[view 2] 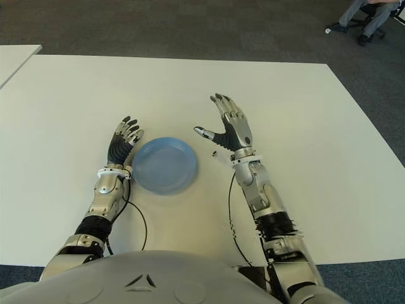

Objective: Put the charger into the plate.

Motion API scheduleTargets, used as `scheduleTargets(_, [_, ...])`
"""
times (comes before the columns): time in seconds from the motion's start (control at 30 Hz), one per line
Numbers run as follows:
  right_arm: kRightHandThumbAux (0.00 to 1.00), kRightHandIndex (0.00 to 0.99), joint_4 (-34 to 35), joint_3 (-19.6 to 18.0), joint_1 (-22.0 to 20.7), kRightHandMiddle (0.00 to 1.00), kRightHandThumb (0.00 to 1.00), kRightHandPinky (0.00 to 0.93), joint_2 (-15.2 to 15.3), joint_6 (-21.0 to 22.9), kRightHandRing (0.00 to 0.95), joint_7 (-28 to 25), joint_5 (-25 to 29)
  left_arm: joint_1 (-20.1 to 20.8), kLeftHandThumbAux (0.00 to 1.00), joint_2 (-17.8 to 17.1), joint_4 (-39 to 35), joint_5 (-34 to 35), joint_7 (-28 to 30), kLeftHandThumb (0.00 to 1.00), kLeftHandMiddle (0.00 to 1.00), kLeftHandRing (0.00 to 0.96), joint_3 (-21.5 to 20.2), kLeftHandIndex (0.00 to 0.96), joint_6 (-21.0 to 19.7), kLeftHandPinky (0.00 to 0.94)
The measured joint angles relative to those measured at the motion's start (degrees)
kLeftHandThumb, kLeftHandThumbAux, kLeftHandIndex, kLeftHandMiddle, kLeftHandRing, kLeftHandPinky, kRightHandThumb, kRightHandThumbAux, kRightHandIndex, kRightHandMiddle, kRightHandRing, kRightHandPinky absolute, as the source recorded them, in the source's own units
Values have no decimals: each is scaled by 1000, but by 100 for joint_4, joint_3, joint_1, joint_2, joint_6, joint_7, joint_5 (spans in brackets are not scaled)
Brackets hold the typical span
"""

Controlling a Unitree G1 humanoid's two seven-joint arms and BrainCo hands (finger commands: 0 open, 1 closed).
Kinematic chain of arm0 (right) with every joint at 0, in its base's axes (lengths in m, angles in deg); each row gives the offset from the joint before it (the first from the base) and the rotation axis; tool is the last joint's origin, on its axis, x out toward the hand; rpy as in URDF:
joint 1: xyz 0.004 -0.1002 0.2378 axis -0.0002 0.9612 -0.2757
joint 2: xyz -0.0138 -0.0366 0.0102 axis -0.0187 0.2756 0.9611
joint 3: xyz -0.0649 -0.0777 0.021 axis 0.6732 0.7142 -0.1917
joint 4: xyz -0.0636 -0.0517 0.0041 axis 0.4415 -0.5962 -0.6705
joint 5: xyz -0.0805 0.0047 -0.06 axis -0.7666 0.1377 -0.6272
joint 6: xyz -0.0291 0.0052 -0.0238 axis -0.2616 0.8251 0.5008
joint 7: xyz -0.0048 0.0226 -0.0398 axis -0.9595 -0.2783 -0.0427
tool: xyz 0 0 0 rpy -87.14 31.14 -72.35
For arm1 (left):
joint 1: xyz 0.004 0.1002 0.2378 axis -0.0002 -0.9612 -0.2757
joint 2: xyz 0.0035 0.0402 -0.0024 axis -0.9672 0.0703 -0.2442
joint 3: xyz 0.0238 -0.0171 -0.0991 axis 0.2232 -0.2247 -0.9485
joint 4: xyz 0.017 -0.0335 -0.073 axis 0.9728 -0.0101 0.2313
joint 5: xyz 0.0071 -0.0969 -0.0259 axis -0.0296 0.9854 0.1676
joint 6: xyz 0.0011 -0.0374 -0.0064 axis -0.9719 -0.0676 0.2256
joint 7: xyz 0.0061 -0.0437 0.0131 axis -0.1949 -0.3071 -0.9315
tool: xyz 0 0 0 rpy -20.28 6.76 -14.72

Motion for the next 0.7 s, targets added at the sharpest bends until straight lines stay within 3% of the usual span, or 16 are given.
scheduleTargets(0.3, [232, 0, 417, 9, 521, 0, 338, 13, -36, 743, 0, -293, -152, -2, 578, 1, 25, -5, -72, 0, 171, 182, -4, 98, 52, 201])
scheduleTargets(0.7, [207, 0, 600, 10, 607, 0, 355, 8, -79, 1288, 0, -315, -225, -22, 587, -8, 46, 4, -71, 0, 170, 181, -4, 101, 108, 193])
